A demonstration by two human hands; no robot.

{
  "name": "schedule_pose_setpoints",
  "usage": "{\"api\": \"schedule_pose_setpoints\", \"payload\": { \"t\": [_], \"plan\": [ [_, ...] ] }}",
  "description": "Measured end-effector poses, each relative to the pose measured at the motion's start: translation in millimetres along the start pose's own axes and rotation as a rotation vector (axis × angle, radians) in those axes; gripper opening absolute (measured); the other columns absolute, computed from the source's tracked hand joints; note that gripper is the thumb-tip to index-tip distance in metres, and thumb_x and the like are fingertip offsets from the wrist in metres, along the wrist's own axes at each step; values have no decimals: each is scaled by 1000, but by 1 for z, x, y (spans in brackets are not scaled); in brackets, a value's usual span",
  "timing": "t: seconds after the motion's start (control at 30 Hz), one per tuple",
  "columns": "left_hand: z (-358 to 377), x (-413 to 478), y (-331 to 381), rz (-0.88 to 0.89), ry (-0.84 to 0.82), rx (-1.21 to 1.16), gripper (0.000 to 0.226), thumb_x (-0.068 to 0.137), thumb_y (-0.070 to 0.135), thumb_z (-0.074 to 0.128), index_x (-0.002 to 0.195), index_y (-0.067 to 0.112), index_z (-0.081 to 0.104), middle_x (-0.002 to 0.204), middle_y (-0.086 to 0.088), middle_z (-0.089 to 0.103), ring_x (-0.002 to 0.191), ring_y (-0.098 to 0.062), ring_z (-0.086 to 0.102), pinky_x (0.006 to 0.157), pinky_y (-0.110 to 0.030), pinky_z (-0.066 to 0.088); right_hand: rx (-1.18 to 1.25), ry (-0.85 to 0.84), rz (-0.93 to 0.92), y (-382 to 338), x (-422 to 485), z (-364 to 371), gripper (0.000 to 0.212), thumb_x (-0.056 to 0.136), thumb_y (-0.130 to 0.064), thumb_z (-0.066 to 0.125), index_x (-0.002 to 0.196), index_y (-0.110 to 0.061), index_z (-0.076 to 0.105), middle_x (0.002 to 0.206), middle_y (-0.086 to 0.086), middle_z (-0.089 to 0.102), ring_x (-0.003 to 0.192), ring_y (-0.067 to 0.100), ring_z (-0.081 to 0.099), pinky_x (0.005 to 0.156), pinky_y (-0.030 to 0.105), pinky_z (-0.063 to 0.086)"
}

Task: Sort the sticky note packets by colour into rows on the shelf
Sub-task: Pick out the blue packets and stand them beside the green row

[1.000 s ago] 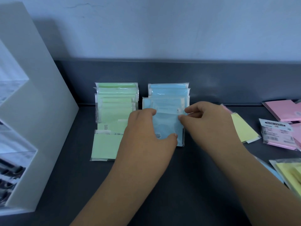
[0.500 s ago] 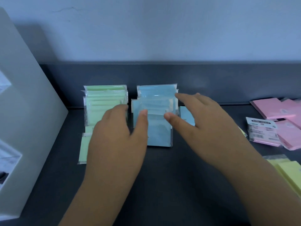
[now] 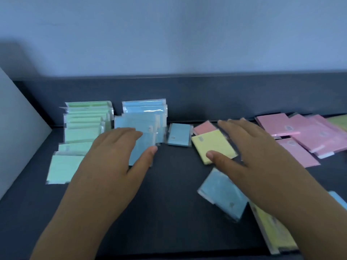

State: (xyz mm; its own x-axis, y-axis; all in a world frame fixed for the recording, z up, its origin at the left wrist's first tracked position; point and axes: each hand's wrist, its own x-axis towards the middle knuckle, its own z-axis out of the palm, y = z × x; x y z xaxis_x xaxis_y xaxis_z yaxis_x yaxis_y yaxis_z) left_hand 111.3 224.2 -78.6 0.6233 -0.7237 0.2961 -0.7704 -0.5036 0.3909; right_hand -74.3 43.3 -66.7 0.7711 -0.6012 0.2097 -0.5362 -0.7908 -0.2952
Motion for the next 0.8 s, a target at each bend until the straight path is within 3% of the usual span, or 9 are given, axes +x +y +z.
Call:
{"api": "schedule_pose_setpoints", "payload": {
  "t": [0.1,0.23,0.37,0.63,0.8],
  "plan": [
    [20,-5,32,8,-15,17,65,91,66,37,134,24,61,138,10,58,134,-13,42,106,-26,31,14,8,-11,39,-12,-13,75,91,-70,40,157,-37,28,159,-21,30,146,1,20,108,19,21],
    [40,-8,83,21,-13,-6,65,90,67,38,135,25,61,138,10,57,133,-11,42,106,-25,31,-10,35,-33,86,-25,-37,76,93,-75,38,156,-32,35,156,-16,39,142,5,29,106,21,24],
    [59,-14,133,20,-4,-41,56,96,64,45,135,27,60,137,14,56,132,-7,40,102,-21,29,3,-3,-34,125,-38,-59,72,90,-68,39,154,-36,35,154,-19,40,140,5,33,102,26,31],
    [85,-40,180,-67,17,-49,51,94,61,49,127,26,65,129,11,61,125,-16,51,97,-29,37,42,-58,-48,193,-62,-79,68,87,-65,42,149,-35,43,149,-16,47,135,8,41,99,26,32],
    [97,-43,208,-3,-10,-113,48,91,61,51,128,32,64,124,27,51,119,6,39,95,-17,28,76,-37,47,221,-75,-92,71,85,-67,45,149,-37,45,150,-16,47,128,10,46,97,24,30]
  ]
}}
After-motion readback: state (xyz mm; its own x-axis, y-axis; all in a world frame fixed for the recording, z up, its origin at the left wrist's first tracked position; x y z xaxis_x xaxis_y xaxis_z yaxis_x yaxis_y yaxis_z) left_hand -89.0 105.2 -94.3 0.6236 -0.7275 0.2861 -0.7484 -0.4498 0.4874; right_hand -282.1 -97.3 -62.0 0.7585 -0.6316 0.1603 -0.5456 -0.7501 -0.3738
